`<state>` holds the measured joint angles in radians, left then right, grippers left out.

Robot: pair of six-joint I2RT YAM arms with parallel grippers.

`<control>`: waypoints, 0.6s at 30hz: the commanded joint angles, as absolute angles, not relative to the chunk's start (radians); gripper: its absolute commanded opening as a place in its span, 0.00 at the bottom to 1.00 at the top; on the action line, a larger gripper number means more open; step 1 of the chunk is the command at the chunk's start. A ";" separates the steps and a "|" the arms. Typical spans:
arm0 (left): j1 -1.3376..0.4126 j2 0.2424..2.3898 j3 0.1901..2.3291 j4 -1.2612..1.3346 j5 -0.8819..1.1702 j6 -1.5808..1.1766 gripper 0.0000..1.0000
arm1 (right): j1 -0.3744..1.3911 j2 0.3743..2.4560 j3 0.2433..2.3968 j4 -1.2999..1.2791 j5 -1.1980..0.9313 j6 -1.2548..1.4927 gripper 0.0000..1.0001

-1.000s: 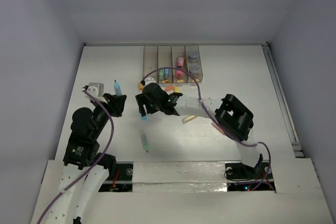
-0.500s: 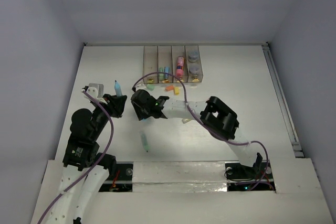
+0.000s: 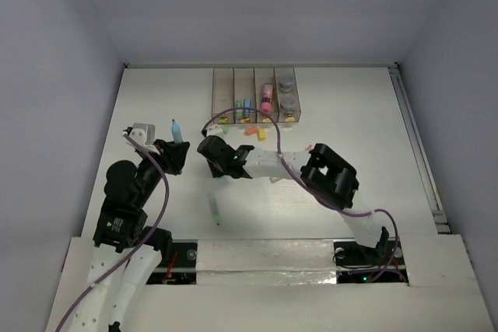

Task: Sort the stationery into containers
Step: Close the pen cap on the pen.

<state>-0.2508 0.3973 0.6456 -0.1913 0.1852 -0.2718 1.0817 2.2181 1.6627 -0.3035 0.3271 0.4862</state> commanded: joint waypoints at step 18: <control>-0.245 0.492 0.647 -0.040 0.534 -0.262 0.00 | 1.017 1.486 1.373 0.219 0.462 0.422 0.11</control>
